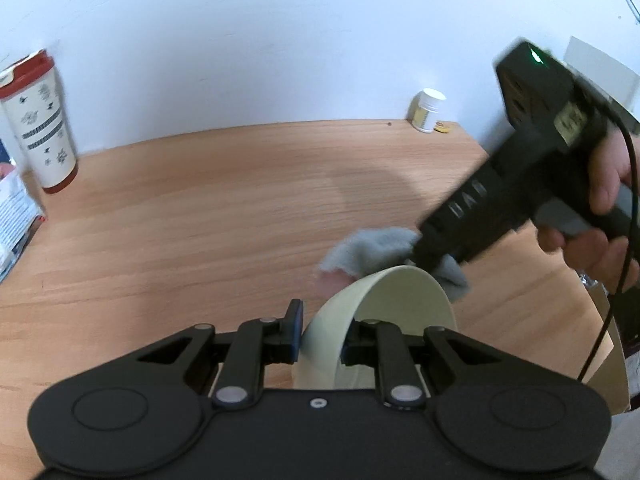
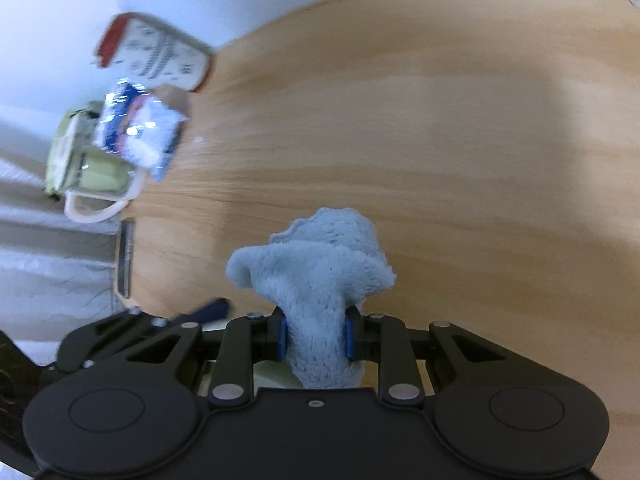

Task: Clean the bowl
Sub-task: 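Wipe the bowl's outer rim with the towel in the right gripper while the left gripper grips the rim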

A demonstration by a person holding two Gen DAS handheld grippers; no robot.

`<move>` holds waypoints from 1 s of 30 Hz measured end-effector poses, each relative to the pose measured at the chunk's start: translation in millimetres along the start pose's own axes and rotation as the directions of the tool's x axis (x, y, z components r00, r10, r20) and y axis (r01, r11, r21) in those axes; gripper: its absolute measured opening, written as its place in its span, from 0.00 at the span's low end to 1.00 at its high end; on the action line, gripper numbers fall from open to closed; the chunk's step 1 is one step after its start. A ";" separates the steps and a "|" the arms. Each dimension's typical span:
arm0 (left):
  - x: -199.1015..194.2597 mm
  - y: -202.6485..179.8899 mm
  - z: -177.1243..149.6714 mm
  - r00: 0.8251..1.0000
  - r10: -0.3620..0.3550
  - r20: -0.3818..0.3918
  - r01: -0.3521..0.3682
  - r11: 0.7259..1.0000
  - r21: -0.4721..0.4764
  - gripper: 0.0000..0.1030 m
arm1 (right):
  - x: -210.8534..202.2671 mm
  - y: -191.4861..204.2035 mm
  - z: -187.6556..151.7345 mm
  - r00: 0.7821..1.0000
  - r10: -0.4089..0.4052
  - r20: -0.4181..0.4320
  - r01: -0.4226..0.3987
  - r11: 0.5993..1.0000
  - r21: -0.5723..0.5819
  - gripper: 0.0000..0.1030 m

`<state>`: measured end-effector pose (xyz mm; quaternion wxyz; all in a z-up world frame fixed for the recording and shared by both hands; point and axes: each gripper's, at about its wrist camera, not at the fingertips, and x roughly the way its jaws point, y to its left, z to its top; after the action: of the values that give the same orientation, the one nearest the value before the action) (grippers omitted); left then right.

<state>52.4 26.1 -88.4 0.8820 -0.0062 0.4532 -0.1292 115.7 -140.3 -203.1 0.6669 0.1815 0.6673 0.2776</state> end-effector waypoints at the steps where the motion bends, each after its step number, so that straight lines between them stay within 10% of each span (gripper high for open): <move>1: 0.5 0.3 -0.6 1.000 -0.004 -0.003 0.004 1.000 0.001 0.15 | -0.5 -1.3 -2.4 1.000 -0.001 0.002 0.001 1.000 0.005 0.26; 12: 1.8 -6.8 4.1 1.000 -0.026 -0.003 0.026 1.000 -0.015 0.16 | -21.1 42.5 -1.8 0.981 0.171 0.091 -0.164 0.983 -0.078 0.26; 30: -3.4 -15.8 12.2 0.998 -0.065 0.001 0.065 0.998 0.017 0.17 | 5.3 23.5 7.9 0.994 0.111 0.017 -0.111 0.994 0.019 0.26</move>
<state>56.7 10.4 -76.4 0.8777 -0.0138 0.4508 -0.1616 120.2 -117.8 -192.4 0.6538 0.2273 0.6536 0.3061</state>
